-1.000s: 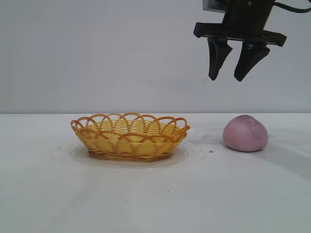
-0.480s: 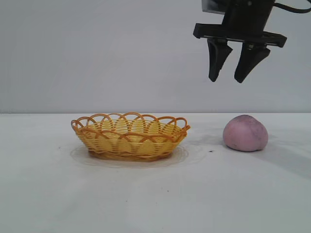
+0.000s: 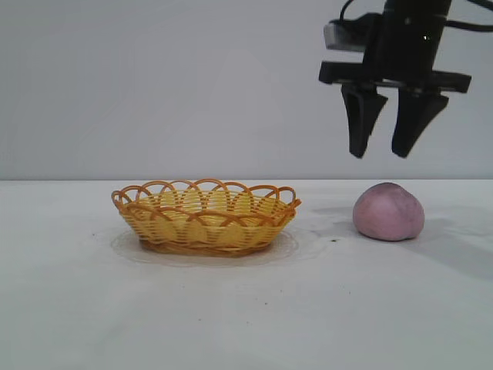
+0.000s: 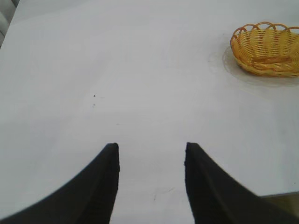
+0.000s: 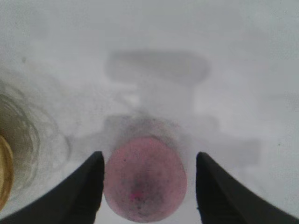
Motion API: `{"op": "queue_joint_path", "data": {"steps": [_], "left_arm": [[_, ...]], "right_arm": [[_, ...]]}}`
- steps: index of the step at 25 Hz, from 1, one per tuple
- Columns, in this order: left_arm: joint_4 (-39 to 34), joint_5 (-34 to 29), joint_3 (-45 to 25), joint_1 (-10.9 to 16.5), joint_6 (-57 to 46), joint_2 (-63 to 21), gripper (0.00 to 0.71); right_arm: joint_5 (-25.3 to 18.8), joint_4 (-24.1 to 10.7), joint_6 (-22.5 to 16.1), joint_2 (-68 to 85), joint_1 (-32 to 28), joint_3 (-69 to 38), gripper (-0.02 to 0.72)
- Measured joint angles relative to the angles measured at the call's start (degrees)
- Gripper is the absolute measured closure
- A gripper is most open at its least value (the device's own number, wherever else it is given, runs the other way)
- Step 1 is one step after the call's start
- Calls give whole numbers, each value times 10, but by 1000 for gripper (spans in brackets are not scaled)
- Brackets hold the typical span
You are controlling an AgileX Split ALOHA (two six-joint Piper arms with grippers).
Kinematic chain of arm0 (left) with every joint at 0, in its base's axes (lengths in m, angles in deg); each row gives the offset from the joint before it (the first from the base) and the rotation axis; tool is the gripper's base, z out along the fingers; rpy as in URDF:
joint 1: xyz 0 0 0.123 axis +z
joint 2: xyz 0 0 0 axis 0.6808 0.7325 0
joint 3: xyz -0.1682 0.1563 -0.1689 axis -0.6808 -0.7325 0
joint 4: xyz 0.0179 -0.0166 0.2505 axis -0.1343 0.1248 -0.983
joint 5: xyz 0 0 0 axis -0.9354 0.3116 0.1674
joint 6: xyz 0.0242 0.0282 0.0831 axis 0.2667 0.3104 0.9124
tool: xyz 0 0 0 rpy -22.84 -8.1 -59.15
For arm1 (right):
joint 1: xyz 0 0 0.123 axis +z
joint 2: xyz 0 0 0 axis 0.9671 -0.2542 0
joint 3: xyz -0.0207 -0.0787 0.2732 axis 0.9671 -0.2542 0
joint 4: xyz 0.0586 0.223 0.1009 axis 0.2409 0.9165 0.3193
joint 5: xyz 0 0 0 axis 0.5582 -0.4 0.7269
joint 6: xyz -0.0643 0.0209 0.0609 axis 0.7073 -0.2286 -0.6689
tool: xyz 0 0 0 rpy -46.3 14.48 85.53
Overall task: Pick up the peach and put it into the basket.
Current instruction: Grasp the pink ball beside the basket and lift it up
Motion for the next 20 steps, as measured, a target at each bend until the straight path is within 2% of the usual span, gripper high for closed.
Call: {"op": "queue_joint_path", "data": {"steps": [3,5,7,9,11,12,20], "left_arm": [[0,0,0,0,0,0,427],[0,0,0,0,0,0,427],[0,0,0,0,0,0,427],[0,0,0,0,0,0,427],[0,0,0,0,0,0,427],[0,0,0,0,0,0,427],[0,0,0,0,0,-1,427]], "right_arm": [[-10,0,0,-29,0,1,288],[-15,1,2,-48,0,1,402],[-12,-6,4,-55,0,2,566],[-4,-10,7,-49,0,6,644],[-2,-11,18,-34,3,6,636],[-4,-7,26,-25,8,7,703],[21,10,41,52,114,81,703]]}}
